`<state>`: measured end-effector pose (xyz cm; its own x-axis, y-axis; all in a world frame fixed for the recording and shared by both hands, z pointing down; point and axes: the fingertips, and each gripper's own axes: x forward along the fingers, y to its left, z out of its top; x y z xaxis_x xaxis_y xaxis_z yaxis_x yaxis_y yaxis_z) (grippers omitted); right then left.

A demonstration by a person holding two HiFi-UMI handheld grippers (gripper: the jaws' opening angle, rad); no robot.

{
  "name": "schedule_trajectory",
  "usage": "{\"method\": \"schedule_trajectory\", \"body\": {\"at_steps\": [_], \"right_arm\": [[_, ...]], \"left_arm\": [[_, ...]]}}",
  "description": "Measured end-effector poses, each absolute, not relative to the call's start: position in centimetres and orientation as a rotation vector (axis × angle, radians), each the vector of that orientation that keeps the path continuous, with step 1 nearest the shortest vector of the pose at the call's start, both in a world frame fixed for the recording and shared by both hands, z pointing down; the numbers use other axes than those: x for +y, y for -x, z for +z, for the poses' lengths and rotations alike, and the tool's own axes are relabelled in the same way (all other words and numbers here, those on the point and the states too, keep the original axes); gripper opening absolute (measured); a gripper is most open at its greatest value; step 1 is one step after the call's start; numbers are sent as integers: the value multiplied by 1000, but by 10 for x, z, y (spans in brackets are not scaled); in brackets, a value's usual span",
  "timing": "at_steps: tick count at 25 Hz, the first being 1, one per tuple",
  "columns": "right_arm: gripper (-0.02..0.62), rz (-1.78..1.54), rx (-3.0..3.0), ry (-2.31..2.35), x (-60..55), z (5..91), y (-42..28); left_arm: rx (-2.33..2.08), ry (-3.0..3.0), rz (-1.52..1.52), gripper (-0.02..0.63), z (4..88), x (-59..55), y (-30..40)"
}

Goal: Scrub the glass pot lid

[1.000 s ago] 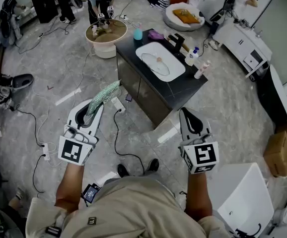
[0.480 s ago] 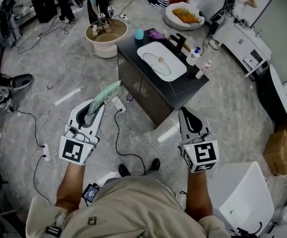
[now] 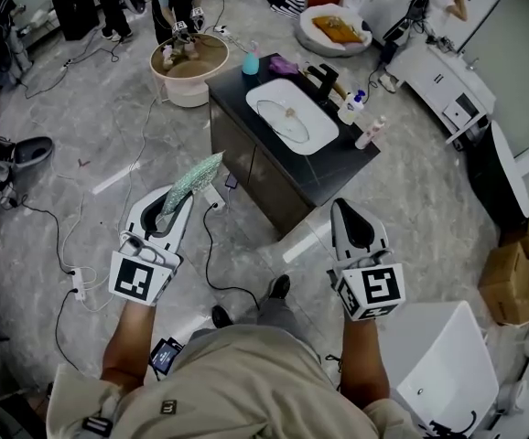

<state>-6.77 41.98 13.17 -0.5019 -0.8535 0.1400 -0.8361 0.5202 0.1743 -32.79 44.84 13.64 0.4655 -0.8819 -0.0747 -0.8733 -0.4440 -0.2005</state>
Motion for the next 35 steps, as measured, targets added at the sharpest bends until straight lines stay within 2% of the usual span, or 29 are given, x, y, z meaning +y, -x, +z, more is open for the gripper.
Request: {"method": "schedule_trajectory", "body": {"at_steps": [7,19,26,35], "right_arm": [[25,-84,-2605,-1397,360,145,52],[25,-48,-2715,-1231,240,156,12],[25,-43,-2757,-1146,198,160,-3],[25,-5,-2789,-1117,163,168,-40]], "left_arm": [[1586,2439,-37,89,133,406,312],[1740,2365,-213,89,149,327,263],[1790,2273,-137,89,133,297,240],[1842,2307,-295,89,155,261,203]]}}
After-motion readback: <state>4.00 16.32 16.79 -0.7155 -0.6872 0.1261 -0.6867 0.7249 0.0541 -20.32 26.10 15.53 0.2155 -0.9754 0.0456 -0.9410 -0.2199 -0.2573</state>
